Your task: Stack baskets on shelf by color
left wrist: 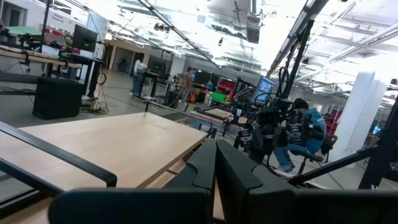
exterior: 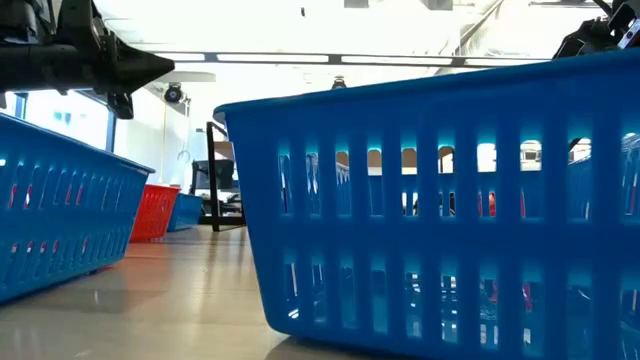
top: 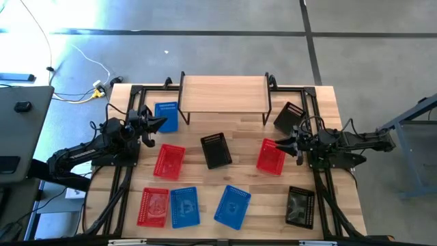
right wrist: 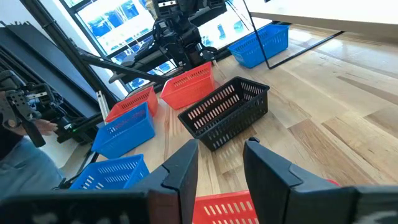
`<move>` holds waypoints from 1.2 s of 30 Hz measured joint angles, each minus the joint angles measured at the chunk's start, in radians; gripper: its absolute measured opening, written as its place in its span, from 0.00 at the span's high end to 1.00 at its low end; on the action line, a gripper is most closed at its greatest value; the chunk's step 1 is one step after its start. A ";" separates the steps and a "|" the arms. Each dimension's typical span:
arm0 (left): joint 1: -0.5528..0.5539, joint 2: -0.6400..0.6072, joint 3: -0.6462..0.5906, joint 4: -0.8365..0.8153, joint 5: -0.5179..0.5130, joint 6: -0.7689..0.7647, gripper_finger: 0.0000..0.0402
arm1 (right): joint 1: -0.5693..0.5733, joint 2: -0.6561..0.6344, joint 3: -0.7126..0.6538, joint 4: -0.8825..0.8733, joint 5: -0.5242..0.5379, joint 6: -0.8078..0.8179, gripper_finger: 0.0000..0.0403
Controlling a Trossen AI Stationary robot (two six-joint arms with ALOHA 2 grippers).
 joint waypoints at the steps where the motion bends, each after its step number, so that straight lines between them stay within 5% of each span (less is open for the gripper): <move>1: 0.000 0.000 0.000 0.000 0.000 0.000 1.00 | 0.000 0.000 0.000 0.000 0.000 0.000 0.72; 36: 0.000 0.000 0.000 0.000 -0.004 -0.116 1.00 | 0.000 0.000 -0.001 0.006 0.001 0.050 0.72</move>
